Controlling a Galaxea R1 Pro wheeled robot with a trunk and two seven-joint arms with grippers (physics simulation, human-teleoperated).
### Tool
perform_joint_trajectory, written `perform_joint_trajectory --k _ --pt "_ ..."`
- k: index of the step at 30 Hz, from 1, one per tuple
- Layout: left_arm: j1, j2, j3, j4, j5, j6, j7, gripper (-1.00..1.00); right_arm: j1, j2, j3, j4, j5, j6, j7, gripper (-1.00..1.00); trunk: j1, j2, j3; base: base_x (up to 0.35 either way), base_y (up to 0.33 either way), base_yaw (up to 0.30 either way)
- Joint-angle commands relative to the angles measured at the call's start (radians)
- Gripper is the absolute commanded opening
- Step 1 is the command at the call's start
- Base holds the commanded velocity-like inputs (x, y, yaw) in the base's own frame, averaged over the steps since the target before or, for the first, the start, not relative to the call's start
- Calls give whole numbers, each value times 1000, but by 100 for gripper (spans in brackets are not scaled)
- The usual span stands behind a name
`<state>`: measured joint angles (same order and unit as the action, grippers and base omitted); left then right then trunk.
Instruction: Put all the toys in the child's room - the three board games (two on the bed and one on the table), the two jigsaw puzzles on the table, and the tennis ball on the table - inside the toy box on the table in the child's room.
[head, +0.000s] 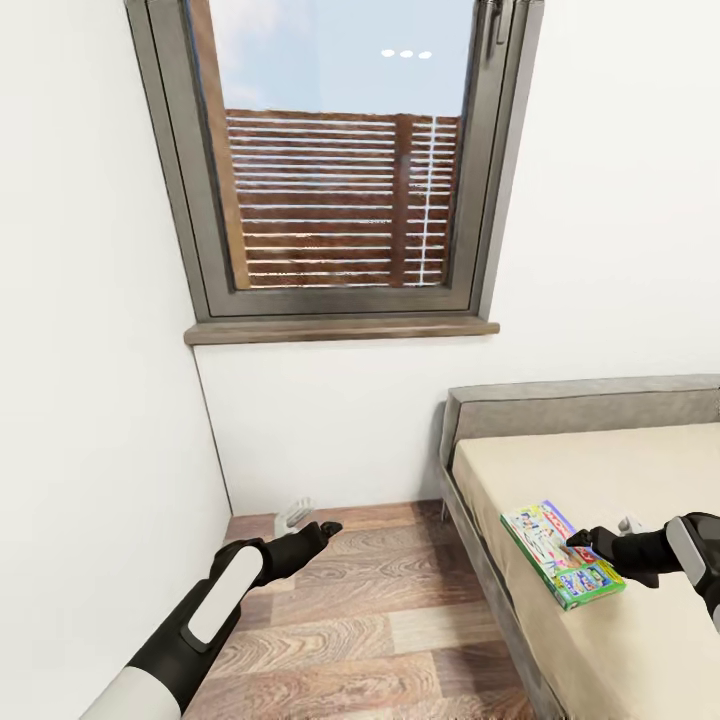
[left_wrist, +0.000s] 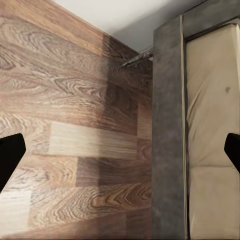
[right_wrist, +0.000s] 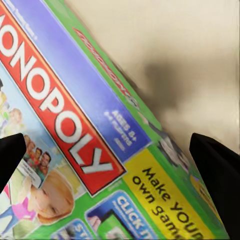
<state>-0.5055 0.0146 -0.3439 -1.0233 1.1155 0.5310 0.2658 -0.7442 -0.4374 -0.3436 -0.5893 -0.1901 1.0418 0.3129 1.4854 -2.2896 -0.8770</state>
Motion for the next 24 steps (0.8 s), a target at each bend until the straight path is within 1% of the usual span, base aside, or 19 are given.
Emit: perform_joint_trajectory --k 1,9,24 --pt "-1 1 -3 -2 11 0 10 100 0 0 -2 0 15 5 -1 100 0 0 -1 -165 0 0" --pt "-1 1 -3 -2 10 0 10 100 0 0 -2 0 15 5 -1 100 0 0 -1 -94 0 0" --pt "-1 1 -3 -2 10 0 10 100 0 -3 -2 0 10 5 -1 100 0 0 -1 -17 0 0"
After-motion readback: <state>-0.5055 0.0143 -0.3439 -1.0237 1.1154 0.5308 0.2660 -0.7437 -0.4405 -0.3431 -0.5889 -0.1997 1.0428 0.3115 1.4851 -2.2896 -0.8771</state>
